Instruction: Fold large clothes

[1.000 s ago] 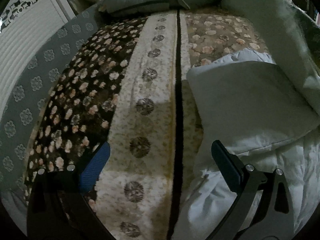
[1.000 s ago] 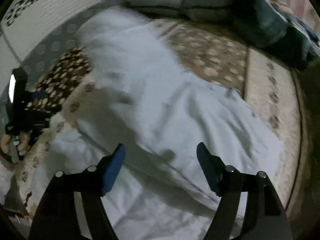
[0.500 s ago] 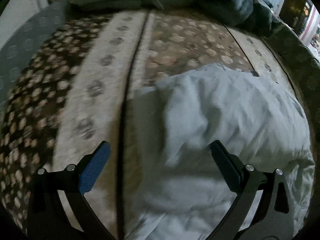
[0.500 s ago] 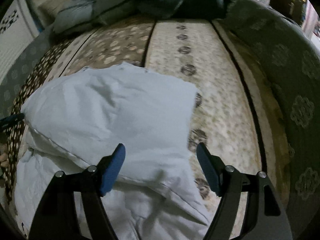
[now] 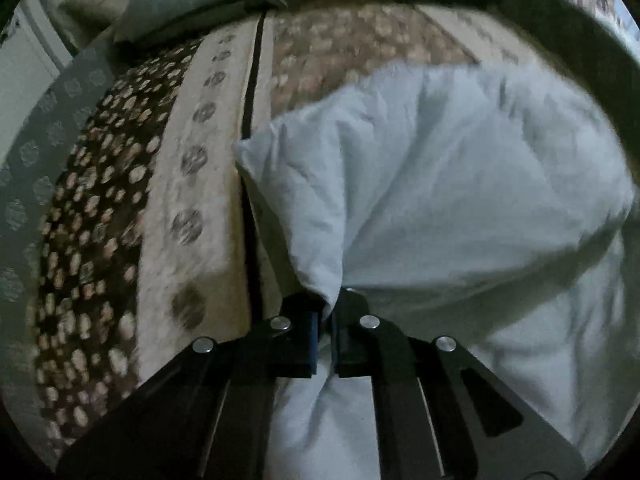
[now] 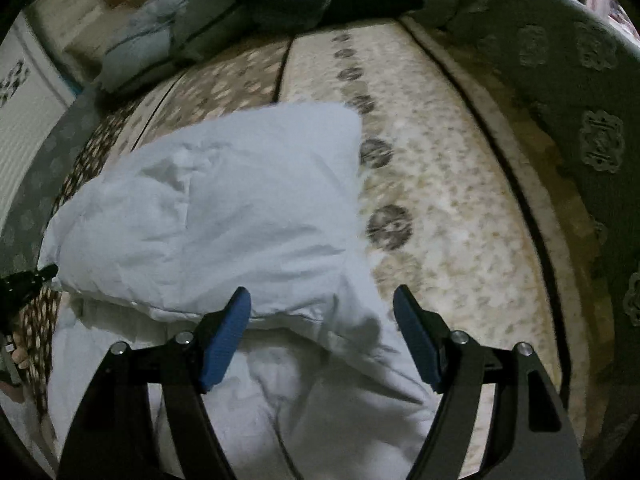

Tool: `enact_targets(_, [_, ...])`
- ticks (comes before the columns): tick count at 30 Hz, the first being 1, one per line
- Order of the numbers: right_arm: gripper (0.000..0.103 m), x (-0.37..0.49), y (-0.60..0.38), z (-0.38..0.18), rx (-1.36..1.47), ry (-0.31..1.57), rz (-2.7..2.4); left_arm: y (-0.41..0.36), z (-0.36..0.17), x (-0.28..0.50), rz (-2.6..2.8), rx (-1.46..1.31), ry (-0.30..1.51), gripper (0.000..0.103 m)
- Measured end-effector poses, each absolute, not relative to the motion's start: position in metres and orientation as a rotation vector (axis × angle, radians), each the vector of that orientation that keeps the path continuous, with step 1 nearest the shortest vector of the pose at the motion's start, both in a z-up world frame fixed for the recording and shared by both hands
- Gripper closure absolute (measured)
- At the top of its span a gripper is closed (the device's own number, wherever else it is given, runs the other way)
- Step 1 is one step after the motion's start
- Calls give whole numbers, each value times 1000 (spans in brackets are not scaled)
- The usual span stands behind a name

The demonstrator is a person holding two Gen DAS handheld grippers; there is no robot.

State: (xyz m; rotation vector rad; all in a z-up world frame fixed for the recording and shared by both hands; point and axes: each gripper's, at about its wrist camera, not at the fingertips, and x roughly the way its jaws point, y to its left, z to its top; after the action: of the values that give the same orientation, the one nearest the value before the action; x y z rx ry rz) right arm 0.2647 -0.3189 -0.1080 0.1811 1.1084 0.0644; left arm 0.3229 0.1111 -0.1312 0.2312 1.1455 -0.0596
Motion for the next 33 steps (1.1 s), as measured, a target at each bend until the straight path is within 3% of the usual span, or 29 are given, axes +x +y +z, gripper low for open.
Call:
enact_targets(4, [29, 264, -302, -111, 95, 1118, 55, 119, -138, 335, -38, 154, 1167, 96])
enact_targets(6, [29, 261, -299, -106, 94, 1106, 51, 119, -128, 338, 9, 128, 1135, 84])
enact_targets(7, [29, 259, -297, -102, 88, 1089, 53, 120, -123, 335, 31, 127, 1118, 74])
enact_targets(8, [29, 257, -295, -99, 78, 1076, 49, 121, -119, 333, 44, 127, 1104, 55])
enact_targets(9, [29, 256, -294, -96, 64, 1063, 42, 124, -111, 326, 49, 117, 1081, 44])
enact_targets(10, [29, 255, -292, -92, 45, 1046, 31, 127, -105, 321, 54, 107, 1062, 23])
enact_targets(11, [29, 255, -290, -90, 32, 1032, 22, 130, -96, 314, 72, 98, 1033, 11])
enact_targets(16, [30, 267, -280, -83, 65, 981, 0, 123, -65, 314, 89, 67, 976, 9])
enact_targets(18, [33, 272, -269, -79, 78, 957, 24, 108, -58, 323, 84, 22, 970, 18])
enact_targets(19, [51, 277, -260, -80, 73, 954, 42, 100, -60, 330, 70, 5, 988, 47])
enact_targets(20, [78, 282, -251, -82, 62, 965, 54, 90, -65, 337, 46, -9, 1025, 83])
enact_targets(21, [88, 287, -244, -85, 53, 980, 54, 80, -70, 341, 39, -15, 1052, 96])
enact_targets(22, [92, 293, -238, -87, 57, 988, 50, 73, -75, 347, 32, -26, 1072, 103])
enact_targets(33, [92, 331, -209, -111, 108, 916, 65, 52, -144, 386, 77, 7, 1151, 103])
